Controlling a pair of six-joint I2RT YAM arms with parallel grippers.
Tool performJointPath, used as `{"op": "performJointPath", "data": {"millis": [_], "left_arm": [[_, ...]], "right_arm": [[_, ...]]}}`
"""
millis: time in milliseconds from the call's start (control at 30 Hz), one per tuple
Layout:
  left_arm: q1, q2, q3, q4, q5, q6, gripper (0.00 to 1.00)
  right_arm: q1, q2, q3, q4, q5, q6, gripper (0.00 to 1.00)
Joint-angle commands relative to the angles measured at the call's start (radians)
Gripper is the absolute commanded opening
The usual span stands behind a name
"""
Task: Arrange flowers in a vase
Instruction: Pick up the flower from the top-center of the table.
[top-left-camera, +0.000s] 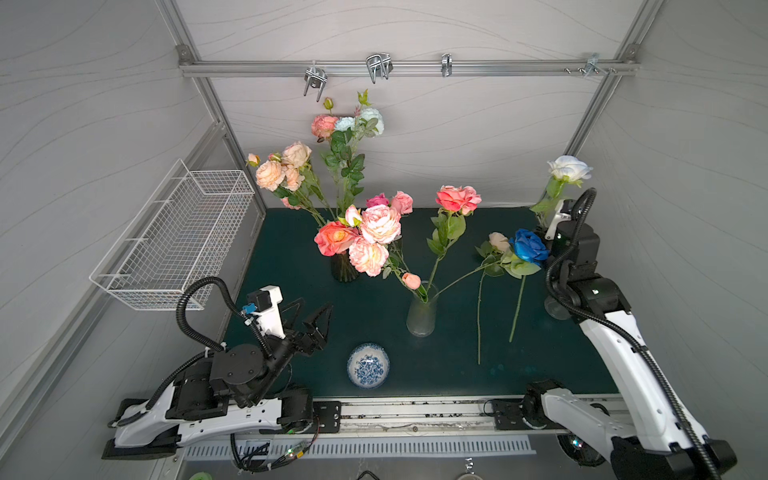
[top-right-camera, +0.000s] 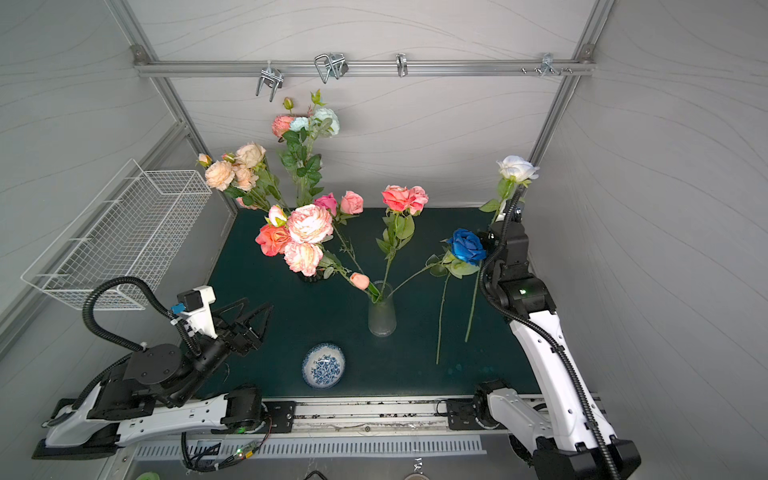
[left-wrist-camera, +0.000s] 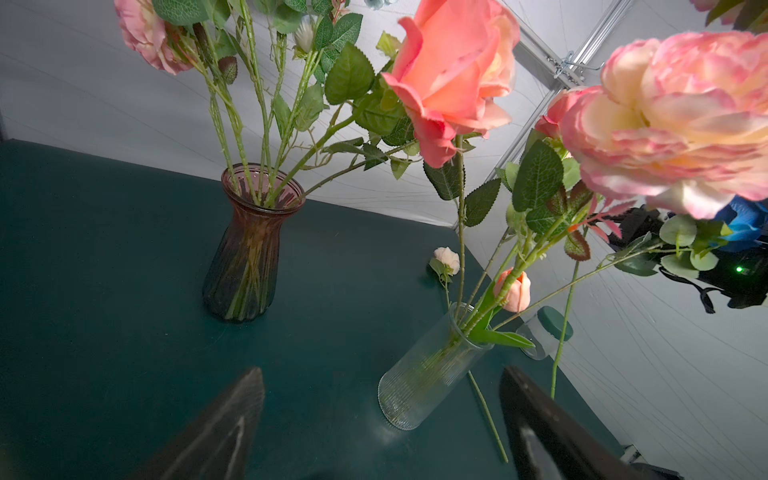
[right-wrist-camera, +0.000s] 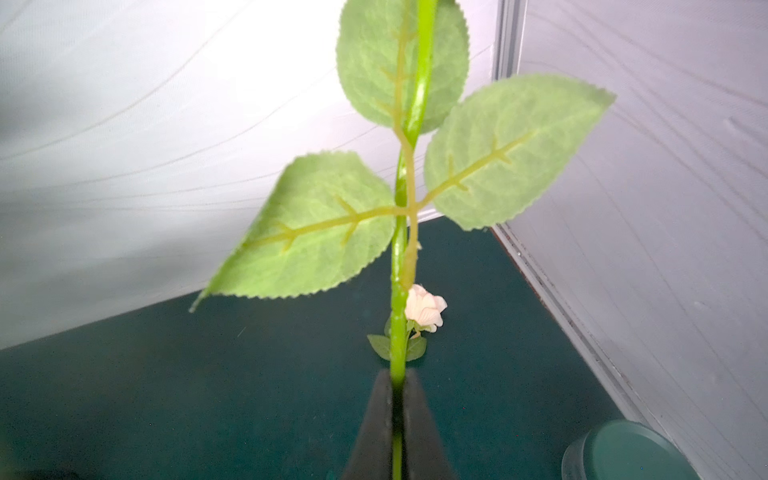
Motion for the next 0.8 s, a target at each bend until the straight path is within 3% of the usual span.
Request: {"op": "performJointPath", "data": {"millis": [0, 467, 567, 767], "left_arm": [[-0.002, 0.017, 0.033, 0.047, -0.014, 0.001, 0.90], [-0.002, 0.026, 0.043, 0.049, -0.015, 0.004, 0.90], [-0.002, 0.029, 0.044, 0.060, -0.017, 0.013, 0.90], [-0.002, 0.043, 0.058, 0.067, -0.014, 0.027, 0.90]], "right_arm": [[0.001, -0.021, 0.022, -0.021, 0.064, -0.003, 0.00], [0.062, -0.136, 0.164, 0.020, 0.120, -0.103, 0.00], [0.075, -0.185, 0.196, 0.019, -0.020, -0.072, 0.00], [0.076, -0.211, 0.233, 0.146, -0.577, 0.080, 0.00]]}}
